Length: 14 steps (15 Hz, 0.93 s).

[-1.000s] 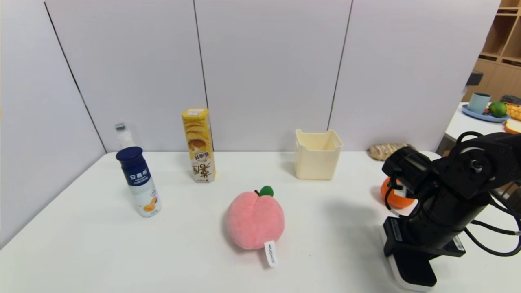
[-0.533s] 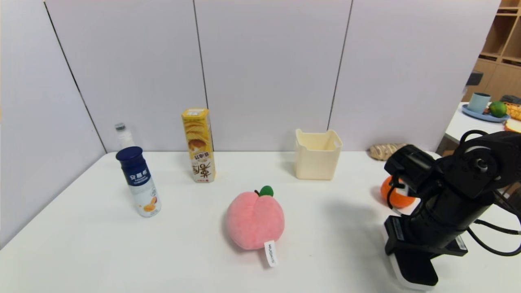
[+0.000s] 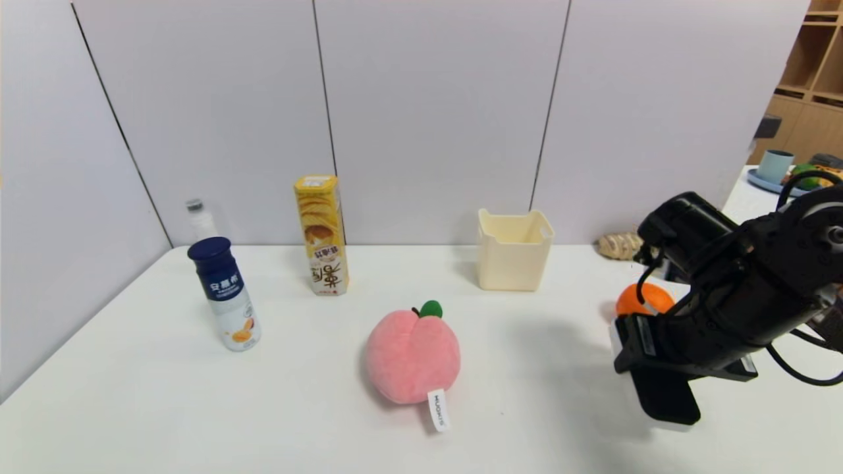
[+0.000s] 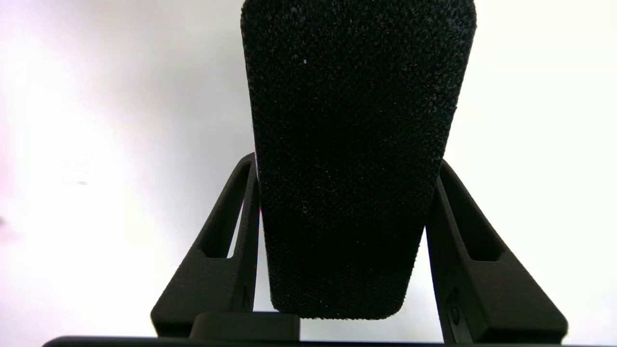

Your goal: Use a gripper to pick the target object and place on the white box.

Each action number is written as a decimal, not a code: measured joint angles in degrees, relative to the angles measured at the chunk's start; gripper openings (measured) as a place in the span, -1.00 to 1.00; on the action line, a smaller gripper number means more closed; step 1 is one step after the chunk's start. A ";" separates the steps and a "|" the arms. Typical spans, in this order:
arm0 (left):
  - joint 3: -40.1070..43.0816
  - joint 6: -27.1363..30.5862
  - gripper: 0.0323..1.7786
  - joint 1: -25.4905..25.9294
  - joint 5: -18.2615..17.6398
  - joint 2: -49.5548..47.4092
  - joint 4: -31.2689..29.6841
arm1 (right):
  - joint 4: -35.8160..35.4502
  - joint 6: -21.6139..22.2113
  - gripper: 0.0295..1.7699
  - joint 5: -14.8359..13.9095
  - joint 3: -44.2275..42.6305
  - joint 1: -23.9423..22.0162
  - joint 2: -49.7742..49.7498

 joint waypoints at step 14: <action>0.00 0.00 0.90 0.02 0.06 0.00 0.00 | -17.52 -6.83 0.07 -1.24 -33.68 2.15 12.31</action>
